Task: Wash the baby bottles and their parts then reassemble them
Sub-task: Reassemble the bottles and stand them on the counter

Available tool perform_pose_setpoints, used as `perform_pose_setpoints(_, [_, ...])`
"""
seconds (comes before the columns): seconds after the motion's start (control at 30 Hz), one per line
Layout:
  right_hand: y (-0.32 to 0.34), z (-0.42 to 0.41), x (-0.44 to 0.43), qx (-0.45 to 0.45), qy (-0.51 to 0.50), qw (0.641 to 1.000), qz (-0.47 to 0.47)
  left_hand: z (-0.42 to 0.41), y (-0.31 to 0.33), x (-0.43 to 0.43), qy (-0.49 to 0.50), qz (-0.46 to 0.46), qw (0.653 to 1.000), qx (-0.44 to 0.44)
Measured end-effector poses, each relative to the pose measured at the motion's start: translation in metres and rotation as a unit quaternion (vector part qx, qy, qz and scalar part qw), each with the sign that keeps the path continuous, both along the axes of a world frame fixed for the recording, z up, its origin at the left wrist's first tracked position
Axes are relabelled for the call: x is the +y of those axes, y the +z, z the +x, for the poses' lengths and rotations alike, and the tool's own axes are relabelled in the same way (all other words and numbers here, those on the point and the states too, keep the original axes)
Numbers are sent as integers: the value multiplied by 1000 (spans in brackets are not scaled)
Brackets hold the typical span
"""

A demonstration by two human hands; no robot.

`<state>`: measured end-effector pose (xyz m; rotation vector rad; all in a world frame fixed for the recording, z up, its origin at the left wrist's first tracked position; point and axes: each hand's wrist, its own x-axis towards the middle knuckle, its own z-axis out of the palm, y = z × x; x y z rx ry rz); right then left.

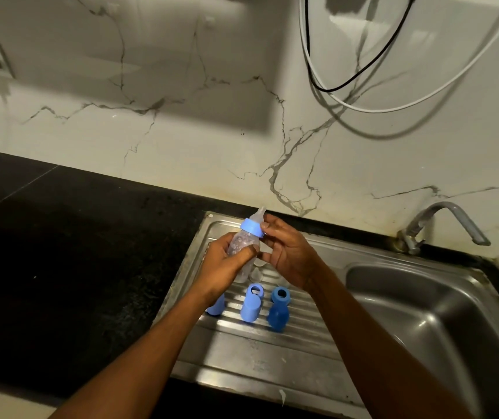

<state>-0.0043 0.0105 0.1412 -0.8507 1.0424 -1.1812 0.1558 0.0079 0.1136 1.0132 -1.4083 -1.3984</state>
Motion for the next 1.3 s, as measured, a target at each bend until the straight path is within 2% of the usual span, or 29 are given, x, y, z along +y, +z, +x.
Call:
perform_pose_setpoints(0.13, [-4,1,-1,105,-19,994,-7,-1,1,2,-13,-1,1000,10])
perform_pose_setpoints(0.27, [-2,-1,2,27,-2,1000,4,-4,0,4,-13,-4,1000,11])
perform_pose_setpoints(0.43, [-5,-1,2,67,-14,998,-8,-5,0,5,-28,-9,1000,7])
perform_pose_setpoints(0.57, [-5,-5,4,13,13,1000,1,-6,0,5,-22,0,1000,11])
perform_pose_setpoints(0.7, [-8,-4,3,56,-14,998,-5,-7,-2,6,-32,0,999,7])
perform_pose_setpoints(0.8, [-8,-4,2,6,-2,1000,5,-9,-1,6,-27,6,1000,12])
perform_pose_setpoints(0.93, [-11,-1,-2,74,-31,997,-5,-9,-4,4,-28,2,1000,4])
perform_pose_setpoints(1.03, [-13,0,-2,37,-9,999,14,-8,-6,3,-29,10,1000,2])
perform_pose_setpoints(1.17, [-18,0,-2,86,-22,996,-6,-7,-9,3,-31,13,999,-2])
perform_pose_setpoints(1.3, [-18,1,-2,42,0,999,15,-5,-10,2,-34,21,999,3])
